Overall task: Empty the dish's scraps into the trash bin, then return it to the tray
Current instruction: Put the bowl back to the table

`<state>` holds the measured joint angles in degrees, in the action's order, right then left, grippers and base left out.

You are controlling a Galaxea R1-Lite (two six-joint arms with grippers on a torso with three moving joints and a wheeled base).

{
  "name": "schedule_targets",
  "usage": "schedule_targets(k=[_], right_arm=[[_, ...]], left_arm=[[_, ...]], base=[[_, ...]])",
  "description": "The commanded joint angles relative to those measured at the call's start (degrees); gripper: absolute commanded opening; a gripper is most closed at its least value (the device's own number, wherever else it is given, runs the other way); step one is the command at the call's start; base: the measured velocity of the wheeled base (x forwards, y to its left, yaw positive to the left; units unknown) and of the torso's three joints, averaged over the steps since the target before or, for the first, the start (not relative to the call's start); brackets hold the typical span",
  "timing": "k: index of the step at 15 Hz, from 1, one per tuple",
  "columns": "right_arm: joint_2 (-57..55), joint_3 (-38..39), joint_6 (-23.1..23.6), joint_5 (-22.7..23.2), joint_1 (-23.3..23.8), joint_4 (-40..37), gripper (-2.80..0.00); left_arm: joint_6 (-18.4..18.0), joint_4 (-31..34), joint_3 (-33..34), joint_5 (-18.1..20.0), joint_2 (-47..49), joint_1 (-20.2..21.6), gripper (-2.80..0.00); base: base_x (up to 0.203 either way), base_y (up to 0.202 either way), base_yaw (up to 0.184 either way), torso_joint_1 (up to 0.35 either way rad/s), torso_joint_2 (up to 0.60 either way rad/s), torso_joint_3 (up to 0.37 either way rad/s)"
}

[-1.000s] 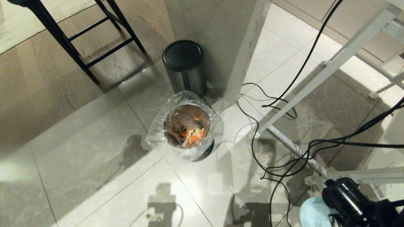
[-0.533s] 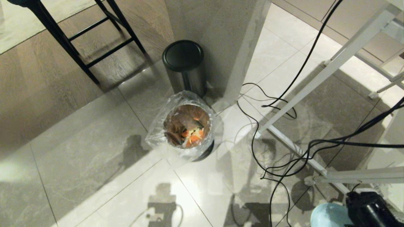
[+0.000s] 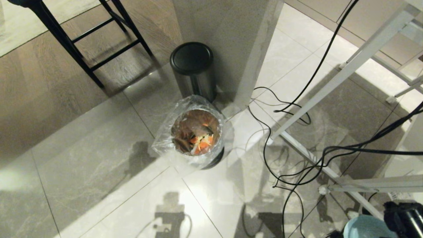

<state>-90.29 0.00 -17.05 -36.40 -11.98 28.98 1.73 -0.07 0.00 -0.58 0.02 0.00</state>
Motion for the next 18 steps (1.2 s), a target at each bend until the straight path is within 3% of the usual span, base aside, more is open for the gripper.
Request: schedule_targets(k=[1,10,15,18], right_arm=[[2.1,0.0,0.4,-0.2,0.4,-0.1,-2.80],[19.9,0.0,9.3,0.0,1.4,-7.7,-2.80],[25.9,0.0,11.4,0.0,3.6,-12.1,-2.80],[32.2,0.0,16.1,0.1,4.9,-13.2,-2.80]], left_arm=[[0.0,0.0,0.0,0.0,0.1,0.0,-2.80],[0.0,0.0,0.0,0.0,0.1,0.0,-2.80],[0.0,0.0,0.0,0.0,0.0,0.0,-2.80],[0.0,0.0,0.0,0.0,0.0,0.0,-2.80]], base=[[0.000,0.000,0.000,0.000,0.00,0.000],[0.000,0.000,0.000,0.000,0.00,0.000],[0.000,0.000,0.000,0.000,0.00,0.000],[0.000,0.000,0.000,0.000,0.00,0.000]])
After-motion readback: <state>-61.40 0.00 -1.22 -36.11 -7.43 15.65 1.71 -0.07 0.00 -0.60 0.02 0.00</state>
